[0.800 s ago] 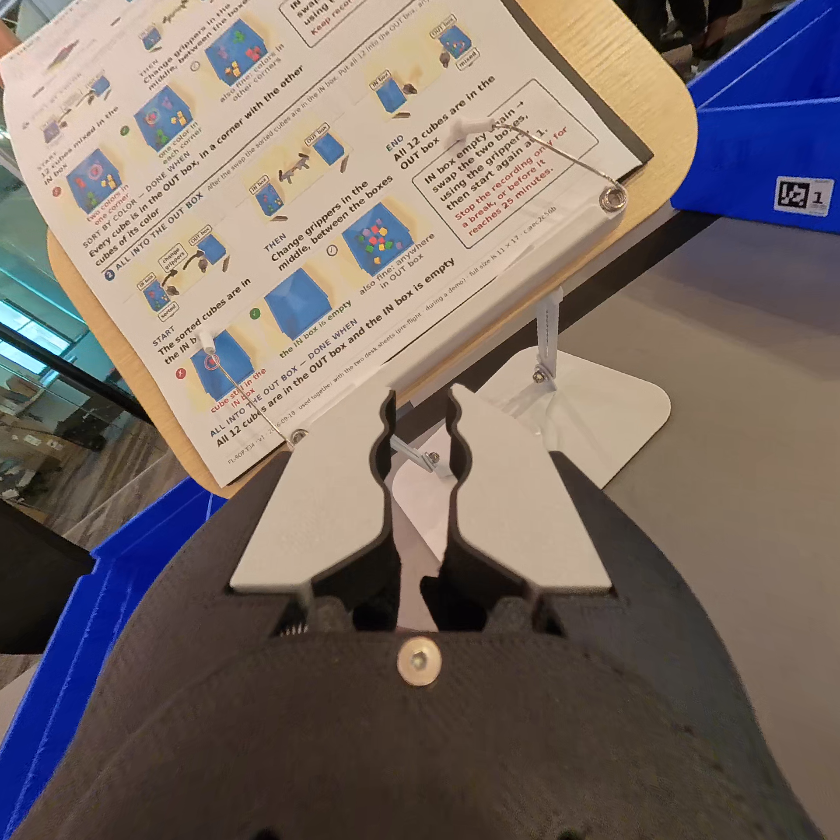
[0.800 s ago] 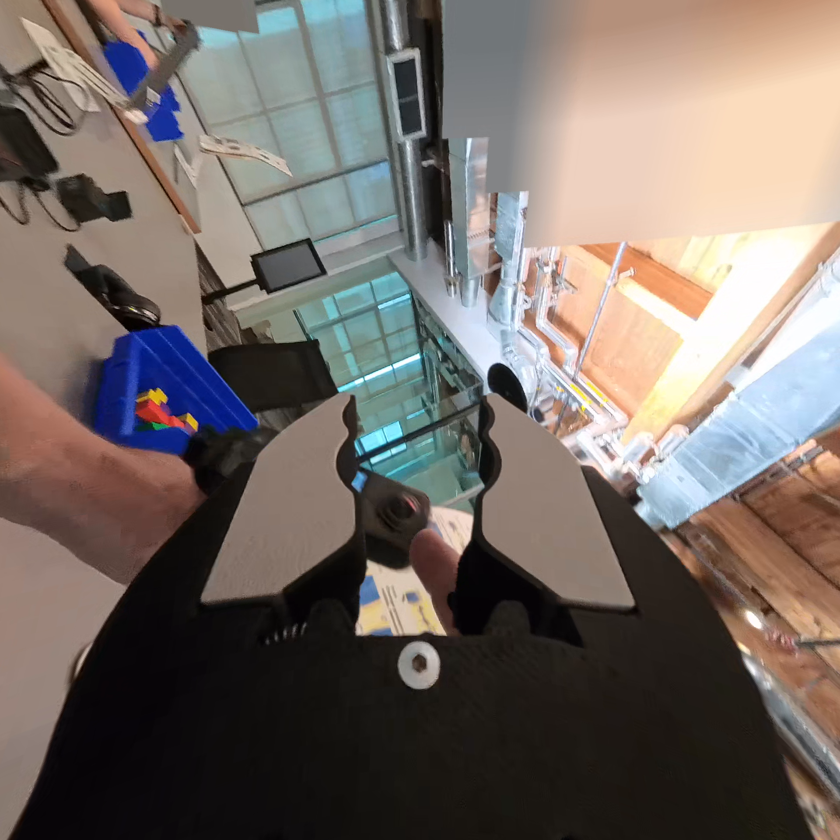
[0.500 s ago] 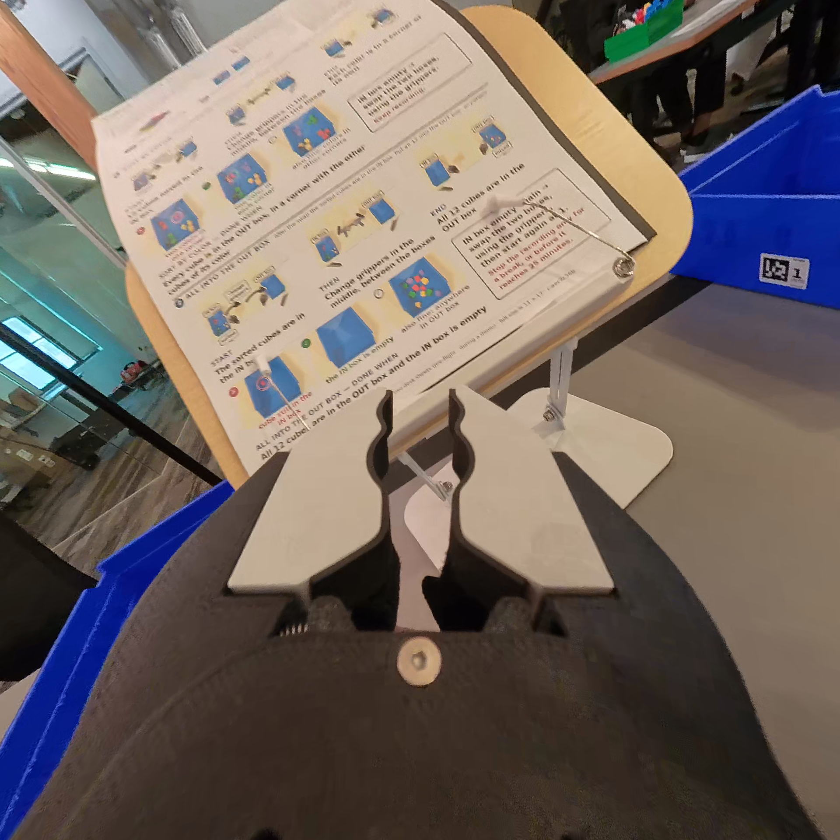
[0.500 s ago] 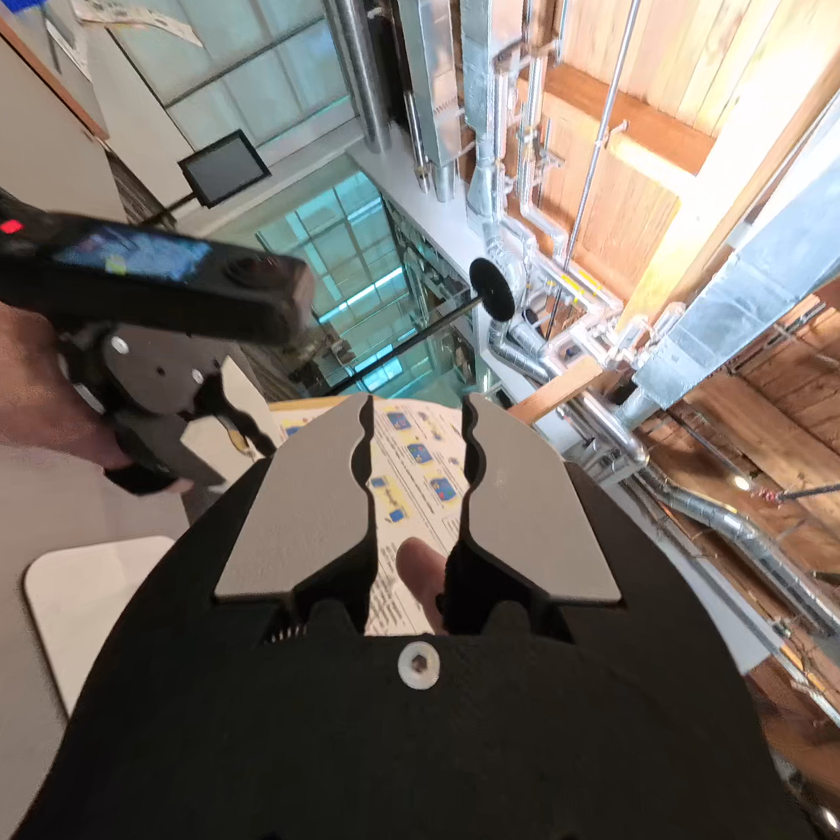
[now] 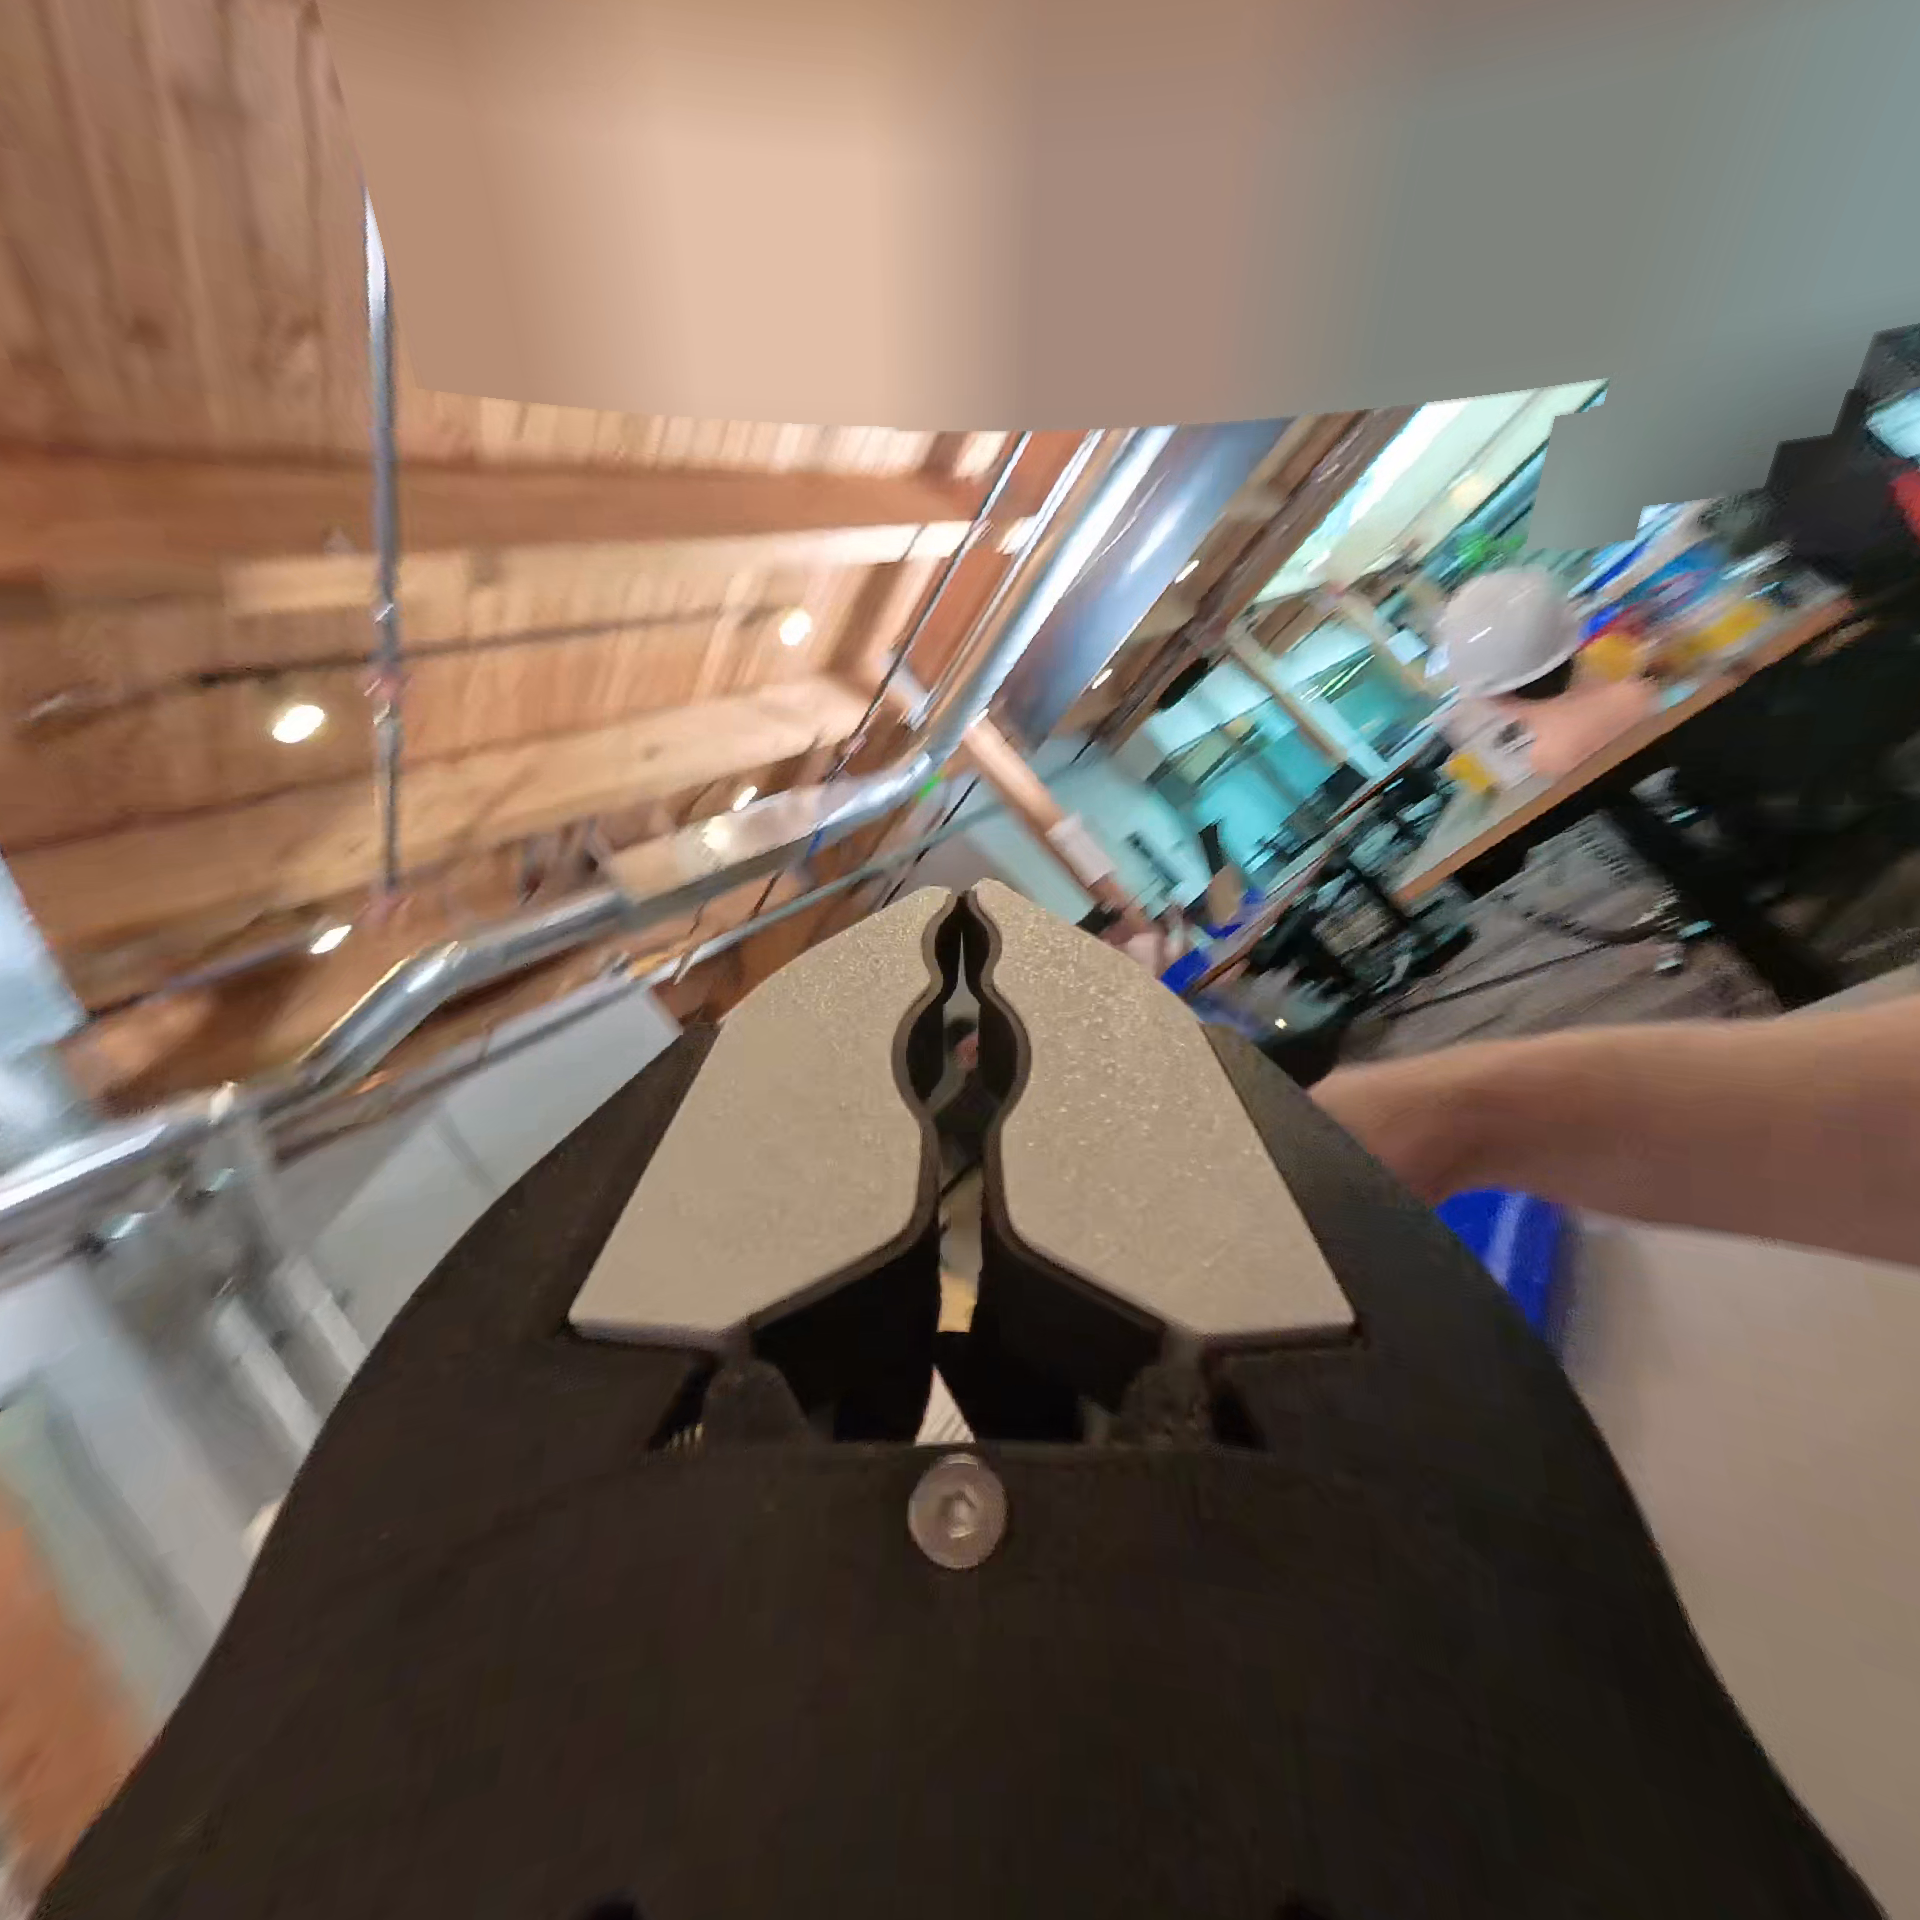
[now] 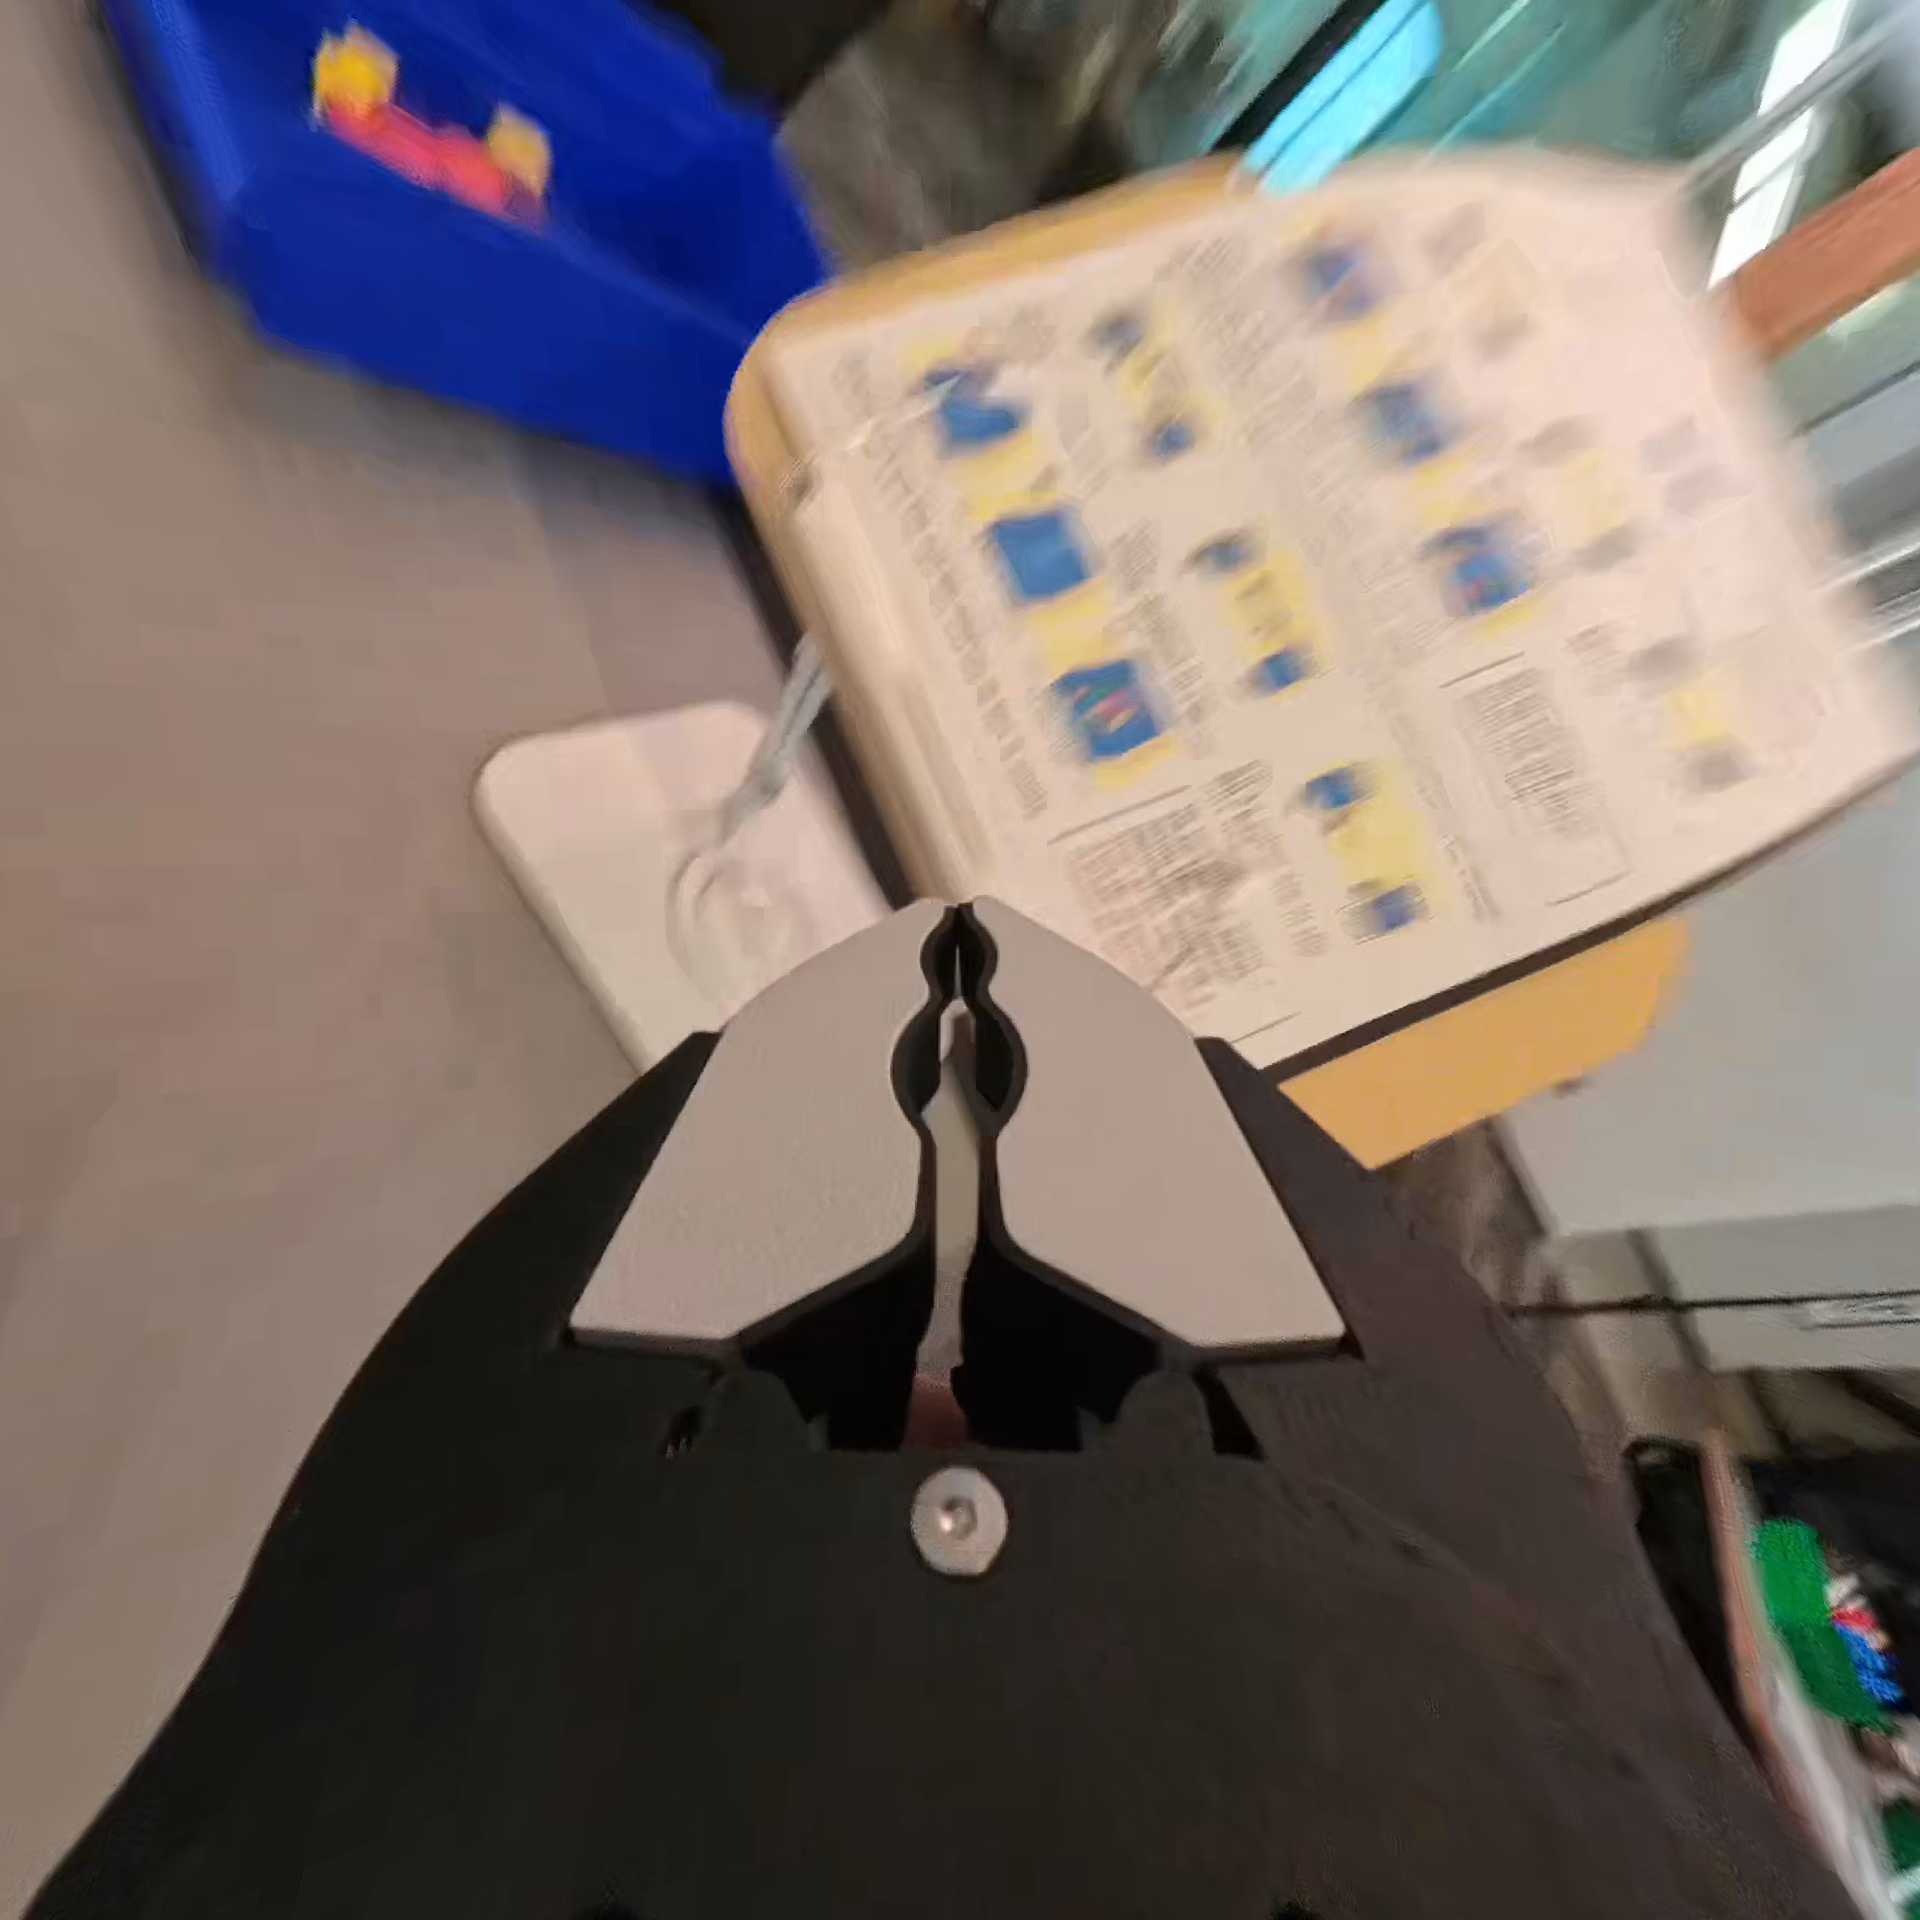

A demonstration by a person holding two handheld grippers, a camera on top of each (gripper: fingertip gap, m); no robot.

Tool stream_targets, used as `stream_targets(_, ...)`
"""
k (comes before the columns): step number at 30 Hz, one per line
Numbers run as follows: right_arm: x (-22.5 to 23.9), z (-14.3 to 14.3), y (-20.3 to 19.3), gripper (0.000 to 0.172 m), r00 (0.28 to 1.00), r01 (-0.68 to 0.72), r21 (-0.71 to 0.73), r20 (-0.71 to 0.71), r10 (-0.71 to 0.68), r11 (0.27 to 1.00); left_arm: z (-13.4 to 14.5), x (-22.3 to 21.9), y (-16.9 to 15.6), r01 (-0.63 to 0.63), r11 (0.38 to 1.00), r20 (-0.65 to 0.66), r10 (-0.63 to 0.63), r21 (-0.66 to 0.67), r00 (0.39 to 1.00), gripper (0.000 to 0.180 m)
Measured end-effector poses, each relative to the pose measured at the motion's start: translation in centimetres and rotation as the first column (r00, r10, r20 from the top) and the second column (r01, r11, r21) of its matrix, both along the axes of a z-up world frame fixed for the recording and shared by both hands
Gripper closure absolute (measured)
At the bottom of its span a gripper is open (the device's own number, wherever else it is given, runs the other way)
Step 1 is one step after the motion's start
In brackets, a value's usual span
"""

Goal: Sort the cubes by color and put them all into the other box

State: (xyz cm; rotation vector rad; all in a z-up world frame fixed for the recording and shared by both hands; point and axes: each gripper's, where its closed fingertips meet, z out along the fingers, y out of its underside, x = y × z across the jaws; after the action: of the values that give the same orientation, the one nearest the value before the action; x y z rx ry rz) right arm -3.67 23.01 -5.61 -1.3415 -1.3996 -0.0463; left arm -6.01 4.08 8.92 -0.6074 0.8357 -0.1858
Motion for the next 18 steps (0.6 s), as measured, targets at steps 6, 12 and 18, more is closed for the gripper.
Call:
stream_targets(6, -1.5, -5.9, 0.6, 0.171, 0.953, 0.108, 0.016, 0.282, -0.108, 0.994, -2.3, 6.5, -5.2, 0.163, 0.985, -0.15, -0.153, 0.055, 0.977, 0.18)
stream_targets(12, -3.9, -8.0, 0.0, 0.171, 0.933, 0.093, 0.085, 0.341, -0.117, 0.992, -7.8, 10.5, -2.3, 0.038, 0.997, -0.332, -0.013, 0.069, 0.943, 0.18)
stream_targets(18, -4.0, -8.1, 0.2, 0.171, 0.933, 0.102, 0.098, 0.335, -0.129, 0.99, -8.8, 10.4, -1.0, -0.012, 0.998, -0.366, 0.036, 0.068, 0.93, 0.18)
